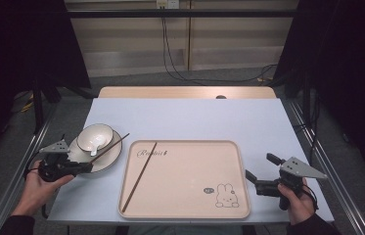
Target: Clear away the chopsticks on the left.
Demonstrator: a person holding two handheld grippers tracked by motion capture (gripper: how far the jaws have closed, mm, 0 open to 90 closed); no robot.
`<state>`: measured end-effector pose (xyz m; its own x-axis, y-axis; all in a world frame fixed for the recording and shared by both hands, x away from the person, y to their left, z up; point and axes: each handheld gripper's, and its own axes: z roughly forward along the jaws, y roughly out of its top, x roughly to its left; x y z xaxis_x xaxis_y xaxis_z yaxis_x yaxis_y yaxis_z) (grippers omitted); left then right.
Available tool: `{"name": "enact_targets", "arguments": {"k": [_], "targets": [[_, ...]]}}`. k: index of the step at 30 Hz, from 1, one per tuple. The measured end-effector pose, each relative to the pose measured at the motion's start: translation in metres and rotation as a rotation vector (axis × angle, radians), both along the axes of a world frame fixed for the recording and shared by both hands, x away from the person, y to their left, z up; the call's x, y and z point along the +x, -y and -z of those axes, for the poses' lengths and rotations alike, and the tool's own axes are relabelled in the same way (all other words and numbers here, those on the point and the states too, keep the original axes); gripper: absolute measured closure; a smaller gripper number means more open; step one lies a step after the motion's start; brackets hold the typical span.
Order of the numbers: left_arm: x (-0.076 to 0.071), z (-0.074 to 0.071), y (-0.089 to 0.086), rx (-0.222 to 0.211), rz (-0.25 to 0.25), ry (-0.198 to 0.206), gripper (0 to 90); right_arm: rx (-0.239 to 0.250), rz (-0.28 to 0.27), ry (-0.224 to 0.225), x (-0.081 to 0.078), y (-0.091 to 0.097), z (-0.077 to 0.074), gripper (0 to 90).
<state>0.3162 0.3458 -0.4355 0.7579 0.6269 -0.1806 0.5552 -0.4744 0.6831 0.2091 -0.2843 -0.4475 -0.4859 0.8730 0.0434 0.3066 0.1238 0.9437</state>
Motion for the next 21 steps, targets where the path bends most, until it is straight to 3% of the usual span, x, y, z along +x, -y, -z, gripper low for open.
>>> {"name": "enact_targets", "arguments": {"k": [8, 11, 21], "targets": [[-0.015, -0.007, 0.004, -0.054, -0.034, 0.002, 84.4, 0.004, -0.005, -0.001, -0.001, 0.000, 0.000, 2.7], [-0.020, -0.011, 0.006, -0.061, -0.058, -0.022, 84.2, 0.003, -0.006, 0.001, 0.000, 0.000, 0.000, 2.7], [-0.040, -0.020, 0.024, -0.092, -0.083, -0.018, 84.3, 0.004, -0.006, 0.003, 0.000, 0.000, 0.000, 2.7]]}}
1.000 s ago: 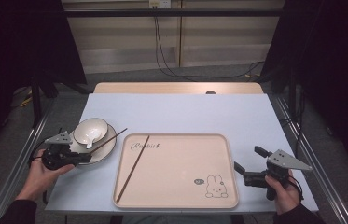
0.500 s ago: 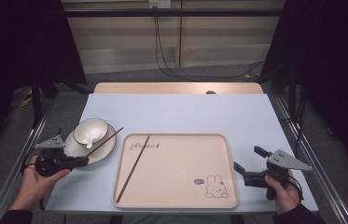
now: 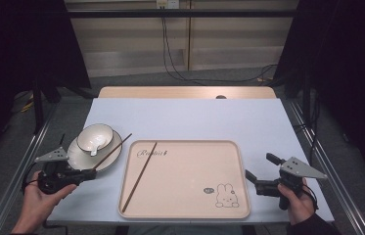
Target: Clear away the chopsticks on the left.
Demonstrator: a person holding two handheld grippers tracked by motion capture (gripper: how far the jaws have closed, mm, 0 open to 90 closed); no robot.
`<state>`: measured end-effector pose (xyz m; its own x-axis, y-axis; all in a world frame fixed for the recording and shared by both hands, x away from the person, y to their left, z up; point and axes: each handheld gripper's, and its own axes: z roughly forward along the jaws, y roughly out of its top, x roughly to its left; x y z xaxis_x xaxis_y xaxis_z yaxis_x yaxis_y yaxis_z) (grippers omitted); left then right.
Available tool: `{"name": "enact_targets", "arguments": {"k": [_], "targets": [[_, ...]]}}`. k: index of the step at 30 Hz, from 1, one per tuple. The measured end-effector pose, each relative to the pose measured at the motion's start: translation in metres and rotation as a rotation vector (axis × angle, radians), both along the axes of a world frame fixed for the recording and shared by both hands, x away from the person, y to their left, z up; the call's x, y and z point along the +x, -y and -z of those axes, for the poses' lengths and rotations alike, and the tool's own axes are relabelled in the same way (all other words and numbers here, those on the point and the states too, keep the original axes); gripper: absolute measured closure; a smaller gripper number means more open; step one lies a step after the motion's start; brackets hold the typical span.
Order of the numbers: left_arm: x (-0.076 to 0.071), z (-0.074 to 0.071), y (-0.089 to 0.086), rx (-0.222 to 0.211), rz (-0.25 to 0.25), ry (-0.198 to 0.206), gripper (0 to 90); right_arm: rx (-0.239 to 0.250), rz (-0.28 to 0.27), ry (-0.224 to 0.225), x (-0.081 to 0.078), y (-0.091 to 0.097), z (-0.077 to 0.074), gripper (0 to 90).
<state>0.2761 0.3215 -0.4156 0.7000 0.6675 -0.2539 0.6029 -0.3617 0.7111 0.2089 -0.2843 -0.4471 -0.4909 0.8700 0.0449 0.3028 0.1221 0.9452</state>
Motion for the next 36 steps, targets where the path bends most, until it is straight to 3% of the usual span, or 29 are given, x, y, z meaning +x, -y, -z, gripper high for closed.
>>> {"name": "enact_targets", "arguments": {"k": [4, 7, 12, 21, 26, 29, 36], "targets": [[-0.005, -0.004, 0.012, -0.013, 0.005, -0.011, 84.3, 0.001, 0.002, 0.000, 0.000, 0.000, 0.000, 2.7], [-0.008, -0.005, 0.024, 0.004, 0.050, -0.018, 84.3, 0.000, 0.002, 0.000, 0.000, 0.000, 0.000, 2.7], [-0.010, -0.006, 0.042, 0.010, 0.071, -0.024, 84.3, 0.001, -0.001, 0.000, 0.000, 0.000, 0.000, 2.7], [-0.010, -0.005, 0.065, -0.018, 0.052, -0.043, 84.4, 0.000, -0.001, 0.001, 0.000, 0.000, 0.000, 2.7], [-0.013, 0.003, 0.085, -0.011, 0.026, -0.041, 84.5, -0.003, -0.003, 0.003, 0.000, 0.000, 0.000, 2.7], [-0.013, 0.003, 0.095, 0.007, 0.026, -0.034, 84.6, -0.003, -0.004, 0.003, 0.000, 0.000, 0.000, 2.7], [-0.010, 0.000, 0.112, -0.001, -0.015, -0.032, 84.6, -0.003, -0.007, 0.002, 0.000, 0.000, 0.000, 2.7]]}}
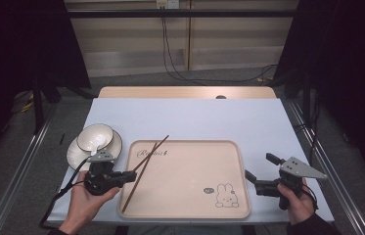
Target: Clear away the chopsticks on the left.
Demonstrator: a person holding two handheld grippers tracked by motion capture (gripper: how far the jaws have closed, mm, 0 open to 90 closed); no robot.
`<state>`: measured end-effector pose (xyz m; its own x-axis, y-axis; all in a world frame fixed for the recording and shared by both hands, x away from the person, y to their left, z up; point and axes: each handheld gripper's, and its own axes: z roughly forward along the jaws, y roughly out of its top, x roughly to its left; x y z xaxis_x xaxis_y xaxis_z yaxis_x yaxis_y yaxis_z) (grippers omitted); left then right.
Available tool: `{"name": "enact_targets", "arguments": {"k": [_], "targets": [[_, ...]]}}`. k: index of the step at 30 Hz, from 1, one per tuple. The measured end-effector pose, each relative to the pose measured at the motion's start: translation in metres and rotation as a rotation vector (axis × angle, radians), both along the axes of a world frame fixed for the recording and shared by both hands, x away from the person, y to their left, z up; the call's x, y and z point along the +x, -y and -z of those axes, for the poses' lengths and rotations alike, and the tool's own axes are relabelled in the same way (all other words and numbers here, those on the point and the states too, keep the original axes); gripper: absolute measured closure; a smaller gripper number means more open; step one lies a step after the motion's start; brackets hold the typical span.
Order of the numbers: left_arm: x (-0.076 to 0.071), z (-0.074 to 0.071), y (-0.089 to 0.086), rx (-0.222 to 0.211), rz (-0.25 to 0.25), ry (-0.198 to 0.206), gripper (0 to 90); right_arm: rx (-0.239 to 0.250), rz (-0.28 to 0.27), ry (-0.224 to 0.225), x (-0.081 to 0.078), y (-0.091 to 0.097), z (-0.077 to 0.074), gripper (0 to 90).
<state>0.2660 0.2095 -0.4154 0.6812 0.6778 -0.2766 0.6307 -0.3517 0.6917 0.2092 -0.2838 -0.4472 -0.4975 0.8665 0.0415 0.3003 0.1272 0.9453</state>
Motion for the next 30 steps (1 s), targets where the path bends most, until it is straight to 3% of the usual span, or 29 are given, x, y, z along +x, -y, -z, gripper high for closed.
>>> {"name": "enact_targets", "arguments": {"k": [1, 4, 8, 12, 24, 30], "targets": [[0.001, 0.001, 0.002, -0.014, -0.010, -0.004, 84.6, -0.001, 0.000, 0.001, 0.000, 0.000, 0.000, 2.7], [0.003, 0.003, 0.010, 0.020, -0.054, -0.002, 84.6, -0.001, -0.001, 0.000, 0.000, 0.000, 0.000, 2.7], [0.004, 0.010, 0.017, 0.010, -0.111, -0.012, 84.6, 0.000, 0.001, -0.001, 0.000, 0.000, 0.000, 2.7], [0.001, 0.017, 0.024, 0.038, -0.135, -0.006, 84.5, -0.001, 0.004, -0.004, 0.000, -0.001, 0.000, 2.7], [0.004, 0.032, 0.035, 0.060, -0.188, -0.063, 84.5, -0.003, 0.004, -0.004, 0.001, 0.000, 0.001, 2.7], [0.005, 0.039, 0.039, 0.107, -0.226, -0.094, 84.5, -0.003, 0.005, -0.004, 0.001, 0.000, 0.001, 2.7]]}}
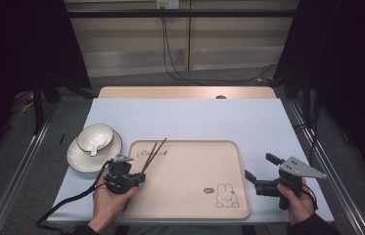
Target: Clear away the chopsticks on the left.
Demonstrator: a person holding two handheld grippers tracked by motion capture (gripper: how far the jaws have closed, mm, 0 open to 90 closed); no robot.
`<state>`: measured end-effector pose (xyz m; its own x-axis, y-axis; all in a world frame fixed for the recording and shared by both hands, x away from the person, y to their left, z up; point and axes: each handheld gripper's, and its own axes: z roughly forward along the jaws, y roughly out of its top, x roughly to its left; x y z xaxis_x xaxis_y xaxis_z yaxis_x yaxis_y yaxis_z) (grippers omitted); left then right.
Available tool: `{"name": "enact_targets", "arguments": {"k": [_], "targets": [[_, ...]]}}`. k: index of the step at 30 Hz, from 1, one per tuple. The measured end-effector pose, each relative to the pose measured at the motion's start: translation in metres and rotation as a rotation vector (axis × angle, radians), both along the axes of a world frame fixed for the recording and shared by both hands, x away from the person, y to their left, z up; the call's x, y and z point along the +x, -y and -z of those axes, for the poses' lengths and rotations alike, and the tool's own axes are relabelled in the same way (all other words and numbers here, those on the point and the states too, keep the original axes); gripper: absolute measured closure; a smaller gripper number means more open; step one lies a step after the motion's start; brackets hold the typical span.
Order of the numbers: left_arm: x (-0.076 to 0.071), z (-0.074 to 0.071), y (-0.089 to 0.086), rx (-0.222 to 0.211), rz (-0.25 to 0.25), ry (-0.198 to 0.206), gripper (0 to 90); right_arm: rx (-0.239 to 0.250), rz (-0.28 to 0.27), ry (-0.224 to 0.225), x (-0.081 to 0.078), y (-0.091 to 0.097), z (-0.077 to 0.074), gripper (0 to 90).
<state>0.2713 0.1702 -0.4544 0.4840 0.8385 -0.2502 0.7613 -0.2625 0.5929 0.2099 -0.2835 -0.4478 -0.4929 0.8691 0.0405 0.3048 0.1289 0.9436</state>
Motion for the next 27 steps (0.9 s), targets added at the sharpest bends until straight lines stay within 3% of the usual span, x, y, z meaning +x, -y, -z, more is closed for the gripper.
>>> {"name": "enact_targets", "arguments": {"k": [7, 16, 27], "targets": [[-0.0009, 0.0058, 0.0024, 0.045, -0.007, -0.022, 84.4, 0.001, 0.000, 0.000, -0.0004, 0.0000, -0.0002, 2.7], [-0.0012, 0.0072, 0.0042, 0.044, -0.022, -0.009, 84.2, -0.001, -0.002, 0.002, -0.0001, 0.0000, -0.0001, 2.7], [-0.0015, 0.0071, 0.0034, 0.051, -0.001, -0.010, 82.2, 0.003, -0.005, -0.001, -0.0009, -0.0006, -0.0004, 2.7]]}}
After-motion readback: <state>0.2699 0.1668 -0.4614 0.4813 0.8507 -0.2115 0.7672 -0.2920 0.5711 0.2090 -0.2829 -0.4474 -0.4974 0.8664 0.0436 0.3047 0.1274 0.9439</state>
